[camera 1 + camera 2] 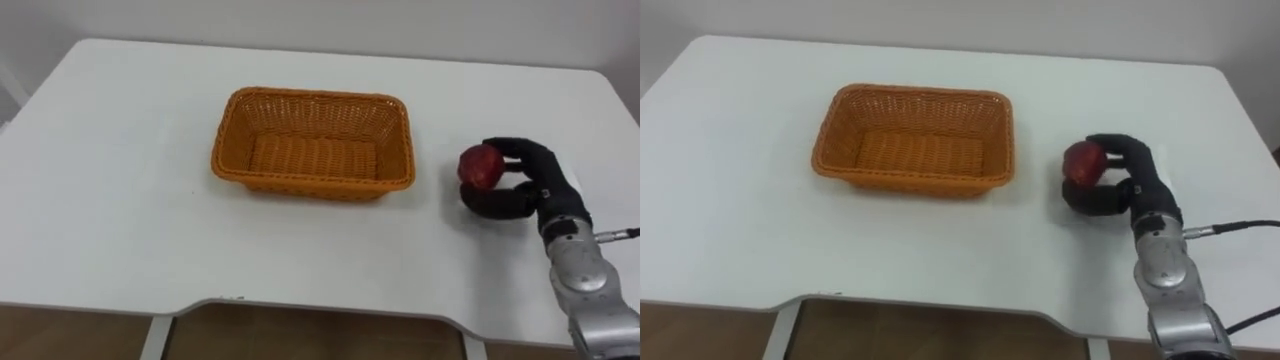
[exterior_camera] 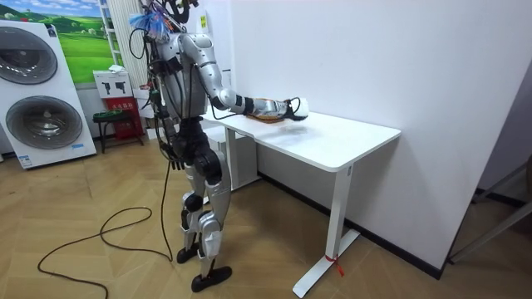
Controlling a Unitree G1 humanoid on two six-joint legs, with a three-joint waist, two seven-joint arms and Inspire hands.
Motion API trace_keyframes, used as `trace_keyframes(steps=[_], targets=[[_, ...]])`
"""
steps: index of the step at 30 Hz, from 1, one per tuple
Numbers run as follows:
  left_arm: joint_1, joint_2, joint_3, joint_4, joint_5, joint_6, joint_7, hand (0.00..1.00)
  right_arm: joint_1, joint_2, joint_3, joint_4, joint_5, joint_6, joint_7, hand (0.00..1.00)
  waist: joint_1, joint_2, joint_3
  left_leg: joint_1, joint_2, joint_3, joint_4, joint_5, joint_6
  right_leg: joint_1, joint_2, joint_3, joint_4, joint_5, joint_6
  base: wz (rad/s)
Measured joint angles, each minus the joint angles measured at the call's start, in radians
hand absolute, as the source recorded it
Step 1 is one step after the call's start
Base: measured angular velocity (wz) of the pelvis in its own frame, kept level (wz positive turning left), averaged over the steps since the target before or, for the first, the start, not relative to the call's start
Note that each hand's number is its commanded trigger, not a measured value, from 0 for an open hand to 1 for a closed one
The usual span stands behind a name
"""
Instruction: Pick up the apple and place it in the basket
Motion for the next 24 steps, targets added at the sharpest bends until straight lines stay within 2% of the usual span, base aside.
trace_keyframes(steps=[2, 5, 9, 14, 15, 16, 17, 19, 24], targets=[[0.002, -0.002, 0.017, -0.004, 0.013, -0.002, 0.006, 0.0, 0.011, 0.01, -0.013, -0.141, -0.008, -0.002, -0.017, 1.0, -0.005, 0.0, 0.0, 0.001, 0.0, 0.0, 0.0, 0.0, 0.0, 0.002, 0.0, 0.0, -0.001, 0.0, 0.0, 0.0], [0.001, -0.002, 0.005, -0.002, 0.013, -0.009, 0.025, 0.0, 0.011, 0.01, -0.012, -0.272, 0.029, -0.008, -0.029, 1.0, -0.005, -0.002, 0.0004, 0.005, 0.0, 0.0, -0.007, 0.0, 0.0, 0.006, 0.0, -0.004, -0.004, 0.0, 0.0, 0.0], [0.007, -0.003, -0.025, 0.0, 0.012, -0.009, 0.043, 0.0, 0.011, 0.019, 0.003, -0.348, 0.047, -0.022, -0.03, 1.0, 0.003, -0.005, 0.0013, 0.006, -0.001, 0.0, -0.011, 0.0, 0.0, 0.006, 0.0, 0.0, -0.004, 0.0, 0.0, 0.0], [-0.002, -0.004, -0.041, 0.011, 0.006, -0.006, 0.045, 0.0, 0.016, 0.023, 0.062, -0.409, -0.034, -0.021, 0.031, 1.0, 0.005, -0.001, 0.004, 0.002, 0.0, 0.002, -0.011, 0.0, 0.0, -0.003, 0.001, 0.004, -0.003, 0.0, 0.0, -0.01], [-0.003, -0.003, -0.049, 0.011, 0.006, -0.005, 0.046, 0.0, 0.016, 0.023, 0.073, -0.412, -0.039, -0.02, 0.038, 0.75, 0.006, -0.001, 0.0044, 0.002, 0.0, 0.003, -0.011, 0.0, 0.0, -0.003, 0.001, 0.005, -0.003, 0.0, 0.0, -0.04], [-0.006, -0.004, -0.062, 0.013, 0.006, -0.005, 0.046, 0.0, 0.016, 0.022, 0.096, -0.418, -0.047, -0.016, 0.052, 0.04, 0.008, 0.001, 0.0048, 0.003, 0.0, 0.005, -0.011, 0.0, 0.0, -0.003, 0.001, 0.006, -0.003, 0.0, 0.0, -0.03], [-0.012, -0.005, -0.069, 0.023, 0.006, -0.005, 0.044, 0.0, 0.016, 0.021, 0.116, -0.427, -0.056, -0.009, 0.071, 0.0, 0.013, 0.002, 0.0043, 0.003, 0.0, 0.006, -0.011, 0.0, 0.0, -0.002, 0.001, 0.005, -0.003, 0.0, 0.0, 0.0], [-0.021, -0.005, -0.07, 0.037, 0.006, -0.005, 0.04, 0.0, 0.014, 0.017, 0.148, -0.451, -0.063, 0.002, 0.096, 0.0, 0.02, 0.001, 0.0043, 0.003, 0.0, 0.005, -0.011, 0.0, 0.0, -0.002, 0.001, 0.006, -0.003, 0.0, 0.0, 0.0], [-0.045, -0.004, -0.072, 0.039, -0.004, -0.009, 0.035, 0.0, 0.007, 0.018, 0.19, -0.462, -0.081, 0.002, 0.158, 0.0, 0.05, -0.003, 0.0032, 0.005, 0.0, 0.002, -0.011, 0.0, 0.0, 0.001, 0.001, 0.006, -0.005, 0.0, 0.0, 0.02]])
